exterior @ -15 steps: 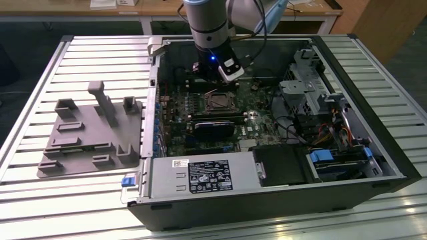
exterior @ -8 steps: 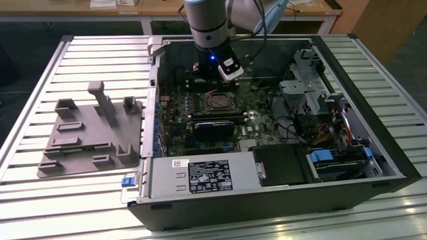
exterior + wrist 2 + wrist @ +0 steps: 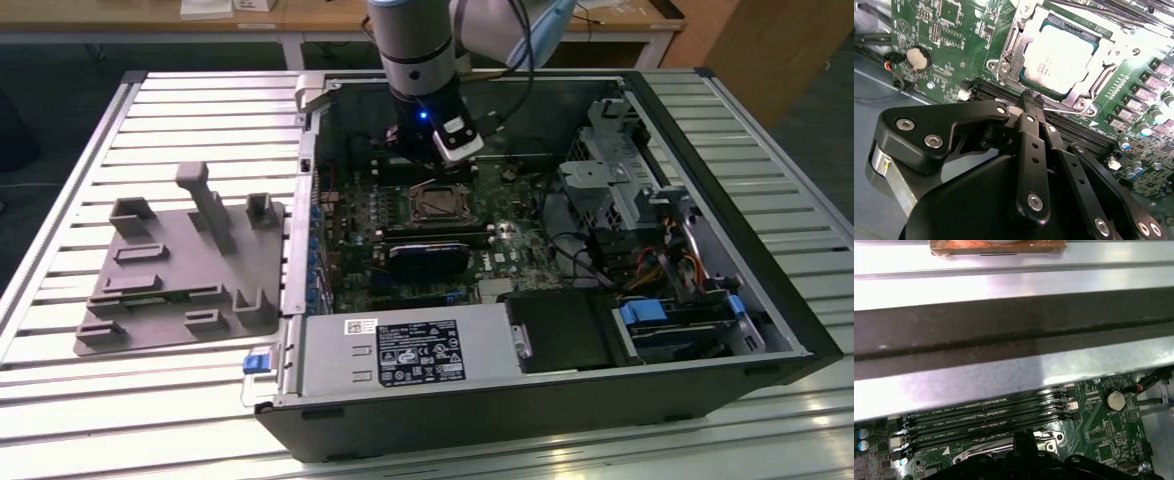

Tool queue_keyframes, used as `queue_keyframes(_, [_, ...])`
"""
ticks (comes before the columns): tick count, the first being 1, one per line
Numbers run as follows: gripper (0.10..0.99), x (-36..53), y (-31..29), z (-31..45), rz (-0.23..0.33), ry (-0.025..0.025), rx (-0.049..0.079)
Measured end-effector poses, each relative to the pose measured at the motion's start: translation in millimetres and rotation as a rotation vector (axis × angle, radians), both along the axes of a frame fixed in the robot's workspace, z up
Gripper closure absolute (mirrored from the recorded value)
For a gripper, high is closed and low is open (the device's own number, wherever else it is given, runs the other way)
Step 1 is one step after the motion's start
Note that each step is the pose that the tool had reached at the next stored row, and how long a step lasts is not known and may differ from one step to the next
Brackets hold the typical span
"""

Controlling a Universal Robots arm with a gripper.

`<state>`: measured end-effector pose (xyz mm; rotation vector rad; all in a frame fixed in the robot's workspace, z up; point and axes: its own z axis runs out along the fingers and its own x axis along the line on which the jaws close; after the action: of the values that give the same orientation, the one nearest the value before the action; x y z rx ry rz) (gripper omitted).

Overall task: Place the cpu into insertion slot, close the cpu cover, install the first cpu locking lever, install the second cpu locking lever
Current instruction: 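Install the first cpu locking lever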

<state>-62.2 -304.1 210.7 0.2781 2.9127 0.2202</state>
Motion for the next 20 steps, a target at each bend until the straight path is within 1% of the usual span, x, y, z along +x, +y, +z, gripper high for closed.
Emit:
queue_keyframes(5, [0.980, 0.0, 1.4, -0.9, -0.047, -0.0001, 0.000])
queue_keyframes(8, [0.980, 0.0, 3.3, -1.2, -0.067, -0.0001, -0.001])
queue_keyframes(16, [0.980, 0.0, 11.1, -1.7, -0.099, -0.0001, -0.002])
queue_keyframes(20, [0.980, 0.0, 13.6, -2.2, -0.111, -0.0002, -0.002])
